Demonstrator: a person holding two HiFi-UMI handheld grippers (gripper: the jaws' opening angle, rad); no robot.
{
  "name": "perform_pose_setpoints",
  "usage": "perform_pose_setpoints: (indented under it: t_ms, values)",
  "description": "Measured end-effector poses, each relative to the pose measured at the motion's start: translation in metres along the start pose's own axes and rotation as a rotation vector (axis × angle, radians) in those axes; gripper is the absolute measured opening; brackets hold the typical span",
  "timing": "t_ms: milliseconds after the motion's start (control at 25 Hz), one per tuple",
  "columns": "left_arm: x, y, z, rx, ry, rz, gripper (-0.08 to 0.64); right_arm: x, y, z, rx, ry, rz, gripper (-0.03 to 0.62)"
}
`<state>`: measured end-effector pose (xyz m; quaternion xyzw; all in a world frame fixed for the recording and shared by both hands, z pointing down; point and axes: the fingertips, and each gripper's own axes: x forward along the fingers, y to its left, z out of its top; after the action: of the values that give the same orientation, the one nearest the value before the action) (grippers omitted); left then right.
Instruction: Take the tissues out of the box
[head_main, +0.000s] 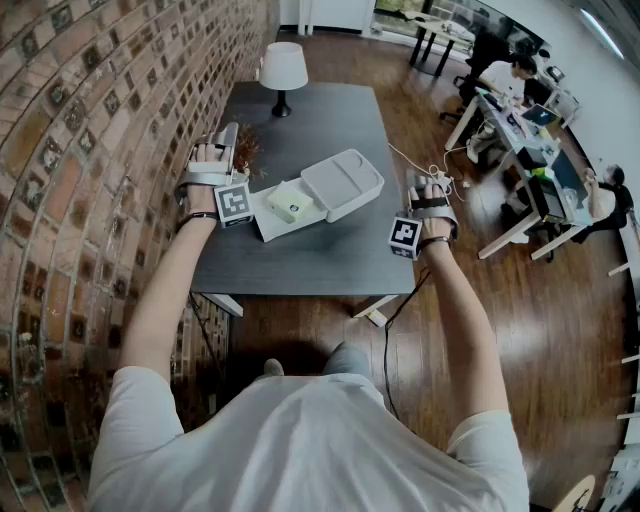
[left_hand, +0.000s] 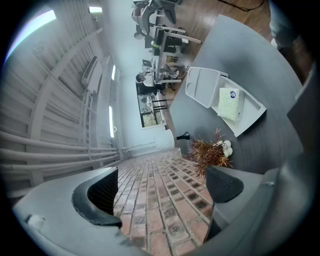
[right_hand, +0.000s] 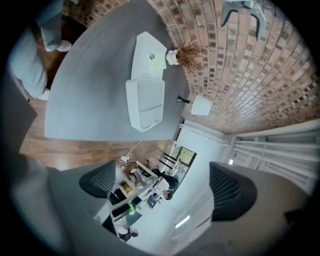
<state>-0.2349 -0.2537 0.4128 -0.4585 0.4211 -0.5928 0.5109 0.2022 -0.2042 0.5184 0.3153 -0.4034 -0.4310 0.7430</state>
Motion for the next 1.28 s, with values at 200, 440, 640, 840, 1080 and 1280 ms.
perform_pose_setpoints:
  t_ms: [200,440,640,840,1080,1280]
  values:
    - [0.026,-0.016,0.017,-0.011,-0.027,-0.051,0.532,0.037,-0.006,0.012,0.023,-0.033,0.002,0.594]
    - [0.052,-0.013,0.028,-0.017,0.037,-0.085,0.532,0.101,-0.041,0.026,0.123,-0.155,-0.035,0.594]
    - [0.073,-0.009,0.03,-0.012,0.132,-0.103,0.532,0.147,-0.066,0.036,0.091,-0.26,-0.09,0.594]
    - [0.077,-0.009,0.021,-0.033,0.215,-0.122,0.532,0.175,-0.075,0.057,0.095,-0.362,-0.09,0.594]
    - [0.074,-0.042,0.04,-0.107,0.144,-0.224,0.571,0.183,-0.068,0.079,0.097,-0.442,-0.066,0.594]
    - [0.083,-0.055,0.04,-0.134,0.105,-0.235,0.571,0.181,-0.07,0.088,0.114,-0.447,-0.054,0.594]
